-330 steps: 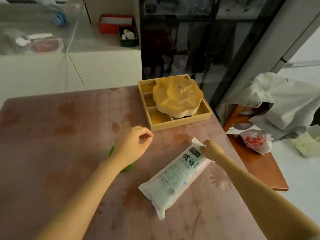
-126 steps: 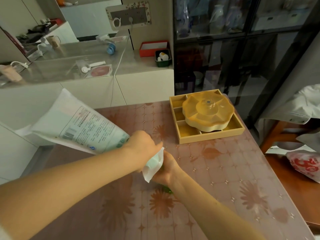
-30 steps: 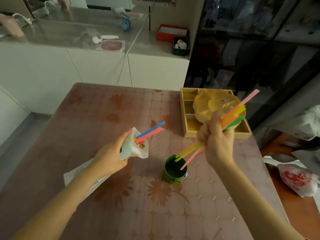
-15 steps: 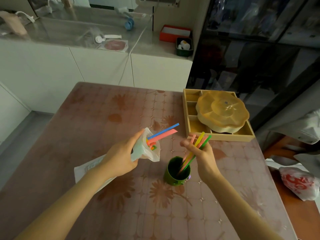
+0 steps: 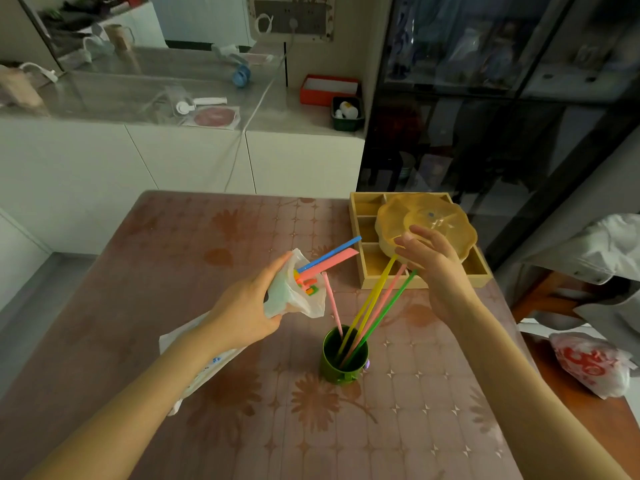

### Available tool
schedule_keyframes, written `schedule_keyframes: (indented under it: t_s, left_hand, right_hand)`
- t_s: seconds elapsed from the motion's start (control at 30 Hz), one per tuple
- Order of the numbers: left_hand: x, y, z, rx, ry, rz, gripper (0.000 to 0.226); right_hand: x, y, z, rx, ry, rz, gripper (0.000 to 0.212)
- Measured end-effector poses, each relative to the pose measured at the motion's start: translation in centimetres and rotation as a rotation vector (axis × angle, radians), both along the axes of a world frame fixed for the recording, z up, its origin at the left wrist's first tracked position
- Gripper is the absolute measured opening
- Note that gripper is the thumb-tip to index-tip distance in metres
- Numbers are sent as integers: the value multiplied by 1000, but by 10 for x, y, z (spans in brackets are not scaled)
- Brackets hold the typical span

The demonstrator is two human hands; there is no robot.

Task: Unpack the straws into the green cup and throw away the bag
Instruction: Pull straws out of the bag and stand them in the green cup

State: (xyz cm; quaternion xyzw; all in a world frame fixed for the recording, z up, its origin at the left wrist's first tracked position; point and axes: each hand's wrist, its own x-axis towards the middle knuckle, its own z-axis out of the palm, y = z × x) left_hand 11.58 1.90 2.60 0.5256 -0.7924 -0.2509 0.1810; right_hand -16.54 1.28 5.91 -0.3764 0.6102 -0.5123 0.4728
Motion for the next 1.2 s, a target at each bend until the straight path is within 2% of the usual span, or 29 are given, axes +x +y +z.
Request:
schedule_keyframes:
  t_s: [0.17, 0.27, 0.37, 0.43, 0.5, 0.57, 0.6, 0.7, 0.77, 0.8, 0.9, 0.97, 1.07, 1.2]
  left_hand:
    - [0, 0, 11, 1, 54, 11, 94]
    - [3, -1, 25, -22, 96, 39, 94]
    - [5, -1, 43, -59, 149, 85, 97]
    - [4, -1, 58, -99, 180, 100, 97]
    - [3, 0, 73, -135, 182, 97, 95]
    - [0, 0, 86, -191, 105, 83, 94]
    - [-2, 0, 92, -234, 31, 72, 93]
    - [-3, -1, 108, -385, -229, -1, 93]
    - [-5, 0, 121, -407, -392, -59, 95]
    - [-7, 0, 129, -414, -470, -89, 97]
    - [-22, -4, 152, -492, -705, -224, 101]
    - [-37, -9, 167, -553, -875, -343, 99]
    - [-62, -15, 186, -613, -1120, -474, 95]
    - [-78, -19, 193, -574, -1233, -513, 91]
  right_hand:
    - [-3, 2, 3, -46, 136, -61, 46]
    - [3, 12, 14, -215, 384, -176, 36]
    - [19, 21, 34, -353, 400, -148, 26]
    - [35, 26, 44, -332, 289, -37, 29]
    - [53, 27, 48, -223, 82, 132, 48]
    - [71, 25, 48, -145, -126, 245, 68]
    - [78, 24, 50, -163, -234, 262, 69]
    - [84, 18, 65, -316, -515, 126, 56]
    - [81, 15, 72, -366, -530, 17, 38]
    - [82, 13, 71, -328, -499, -26, 30]
    - [91, 13, 58, -69, -465, -57, 43]
    - [96, 16, 52, 52, -640, -19, 47]
    - [99, 19, 44, 109, -984, 19, 49]
    - [99, 22, 39, 179, -1219, 35, 50]
